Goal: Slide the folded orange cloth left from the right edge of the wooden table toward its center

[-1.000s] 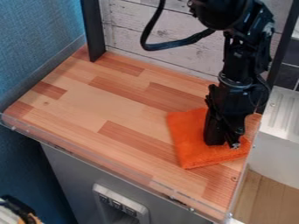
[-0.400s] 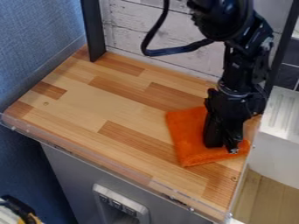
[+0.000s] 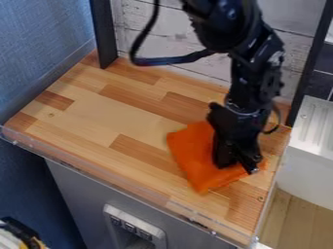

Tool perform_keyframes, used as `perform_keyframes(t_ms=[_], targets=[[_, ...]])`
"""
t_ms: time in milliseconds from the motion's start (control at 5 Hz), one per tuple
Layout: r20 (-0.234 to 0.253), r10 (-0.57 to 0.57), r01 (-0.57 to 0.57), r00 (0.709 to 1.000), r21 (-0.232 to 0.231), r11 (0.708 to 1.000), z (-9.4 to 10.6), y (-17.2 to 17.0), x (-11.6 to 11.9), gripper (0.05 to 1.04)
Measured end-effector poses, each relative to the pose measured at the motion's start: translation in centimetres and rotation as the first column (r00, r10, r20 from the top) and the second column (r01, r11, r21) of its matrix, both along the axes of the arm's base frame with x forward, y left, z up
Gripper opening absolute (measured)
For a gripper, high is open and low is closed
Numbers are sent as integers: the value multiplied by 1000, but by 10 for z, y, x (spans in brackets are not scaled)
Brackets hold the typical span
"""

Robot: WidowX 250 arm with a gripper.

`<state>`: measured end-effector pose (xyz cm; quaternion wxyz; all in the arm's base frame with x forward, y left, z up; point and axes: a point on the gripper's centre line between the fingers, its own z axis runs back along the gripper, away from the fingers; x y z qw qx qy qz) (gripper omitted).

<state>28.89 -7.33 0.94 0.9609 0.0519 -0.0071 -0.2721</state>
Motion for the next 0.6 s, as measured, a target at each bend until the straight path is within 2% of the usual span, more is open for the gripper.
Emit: perform_keyframes(t_ms=[200,400,600], targets=[[23,146,-146,989,-21,989,1,9,-13,92],[29,272,-270,962,-55,961,12,15,-17,243],[20,373,-370,928,-86,925,24,21,-19,498]])
